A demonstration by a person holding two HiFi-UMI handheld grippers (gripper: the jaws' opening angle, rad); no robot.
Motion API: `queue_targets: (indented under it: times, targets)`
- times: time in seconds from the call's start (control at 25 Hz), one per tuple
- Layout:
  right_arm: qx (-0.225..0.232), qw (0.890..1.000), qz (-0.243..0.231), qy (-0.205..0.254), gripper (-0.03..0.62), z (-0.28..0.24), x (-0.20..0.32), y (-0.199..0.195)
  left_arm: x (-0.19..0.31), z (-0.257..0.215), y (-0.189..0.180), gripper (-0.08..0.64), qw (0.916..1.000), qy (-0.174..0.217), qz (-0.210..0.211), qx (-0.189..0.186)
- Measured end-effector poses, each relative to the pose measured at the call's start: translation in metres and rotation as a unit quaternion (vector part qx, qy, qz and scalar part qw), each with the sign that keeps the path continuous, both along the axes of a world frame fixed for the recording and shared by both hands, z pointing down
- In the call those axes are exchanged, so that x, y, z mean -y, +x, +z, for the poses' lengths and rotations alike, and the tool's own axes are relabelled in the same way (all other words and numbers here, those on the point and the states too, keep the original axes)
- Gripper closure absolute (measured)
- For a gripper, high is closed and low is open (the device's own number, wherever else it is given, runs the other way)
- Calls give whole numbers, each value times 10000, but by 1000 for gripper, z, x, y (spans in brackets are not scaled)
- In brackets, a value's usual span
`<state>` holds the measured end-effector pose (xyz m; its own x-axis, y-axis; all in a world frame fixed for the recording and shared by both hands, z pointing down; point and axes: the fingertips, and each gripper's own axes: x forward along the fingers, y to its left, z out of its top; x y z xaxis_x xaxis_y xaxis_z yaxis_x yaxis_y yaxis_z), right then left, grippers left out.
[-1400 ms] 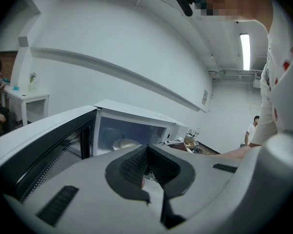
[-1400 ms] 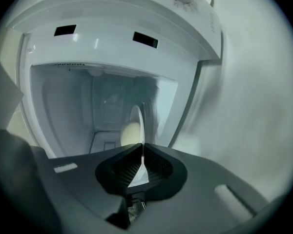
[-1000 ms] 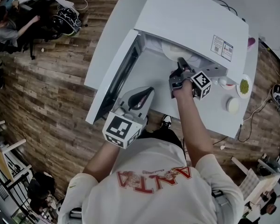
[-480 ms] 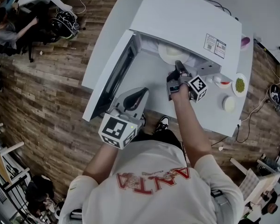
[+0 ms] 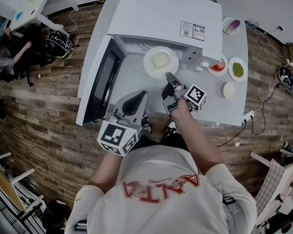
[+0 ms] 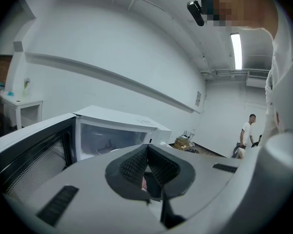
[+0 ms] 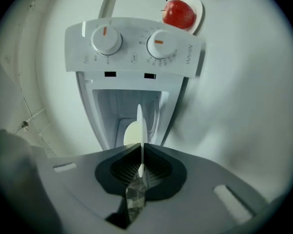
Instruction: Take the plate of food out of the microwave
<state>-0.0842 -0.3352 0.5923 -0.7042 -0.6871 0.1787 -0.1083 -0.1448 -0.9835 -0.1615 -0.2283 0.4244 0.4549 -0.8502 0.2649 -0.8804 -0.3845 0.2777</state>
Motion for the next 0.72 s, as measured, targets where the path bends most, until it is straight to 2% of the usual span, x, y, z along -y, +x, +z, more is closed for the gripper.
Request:
queue_targets:
  times: [0.24,0.48,0.72]
  targets:
    - [-94,9999,-102,-33,575,4,-63,50,5,-6,41,551,9992,87,394,66]
    - [-160,9993,196,-274,575,26,-111,117,7,-14,76,551,9976,224,636,165]
    - [-391,9965,678,-291,575,42,-125,185,-1,-13,111,551,9958,231,867,198]
